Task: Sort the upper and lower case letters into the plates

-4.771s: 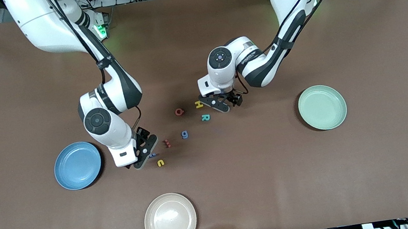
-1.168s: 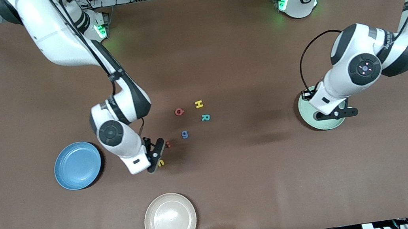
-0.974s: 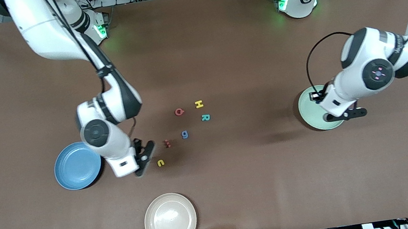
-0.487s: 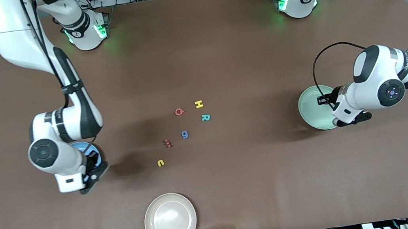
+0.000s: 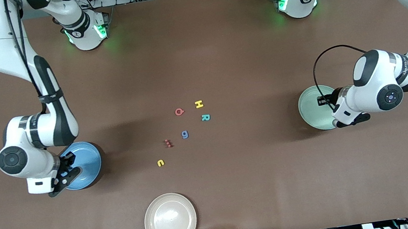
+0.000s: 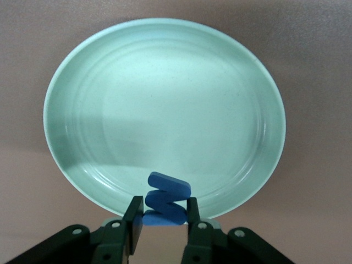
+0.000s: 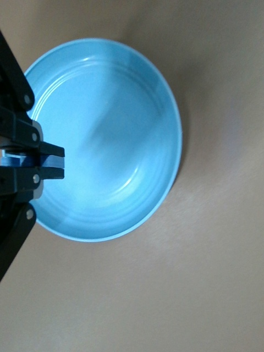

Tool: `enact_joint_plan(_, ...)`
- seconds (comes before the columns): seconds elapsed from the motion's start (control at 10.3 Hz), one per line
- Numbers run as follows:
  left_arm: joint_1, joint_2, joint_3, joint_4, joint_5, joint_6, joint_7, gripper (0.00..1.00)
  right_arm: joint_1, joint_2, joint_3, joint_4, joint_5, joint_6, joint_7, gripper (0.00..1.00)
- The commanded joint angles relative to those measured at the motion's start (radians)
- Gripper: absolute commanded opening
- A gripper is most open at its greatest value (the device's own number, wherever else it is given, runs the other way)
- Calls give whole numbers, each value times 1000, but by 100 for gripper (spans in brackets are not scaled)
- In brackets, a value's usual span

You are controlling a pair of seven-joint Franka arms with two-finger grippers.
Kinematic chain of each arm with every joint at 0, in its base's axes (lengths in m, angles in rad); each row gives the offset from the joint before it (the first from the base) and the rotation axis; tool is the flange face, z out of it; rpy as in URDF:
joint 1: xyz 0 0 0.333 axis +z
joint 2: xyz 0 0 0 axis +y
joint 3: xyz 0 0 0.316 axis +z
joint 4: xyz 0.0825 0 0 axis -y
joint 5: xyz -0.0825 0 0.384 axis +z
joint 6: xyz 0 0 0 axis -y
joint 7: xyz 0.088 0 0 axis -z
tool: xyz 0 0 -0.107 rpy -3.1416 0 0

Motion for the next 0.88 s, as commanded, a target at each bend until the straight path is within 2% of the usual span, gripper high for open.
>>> enact_joint_plan(0.0, -7, -2, 2, 4, 36, 7, -8, 100, -17, -32, 10, -30, 21, 5, 9, 100)
enact_joint_plan(0.29, -23, -31, -6, 15, 36, -13, -8, 100, 11, -32, 19, -27, 73, -2, 11, 100)
enact_joint_plan(0.49, -110, -84, -7, 22, 35, -49, -54, 100, 84, -32, 19, -20, 134, 4, 30, 100)
enact_joint_plan(0.78, -248, -100, -7, 56, 27, -89, -215, 100, 213, -20, 19, 6, 160, 28, 89, 100)
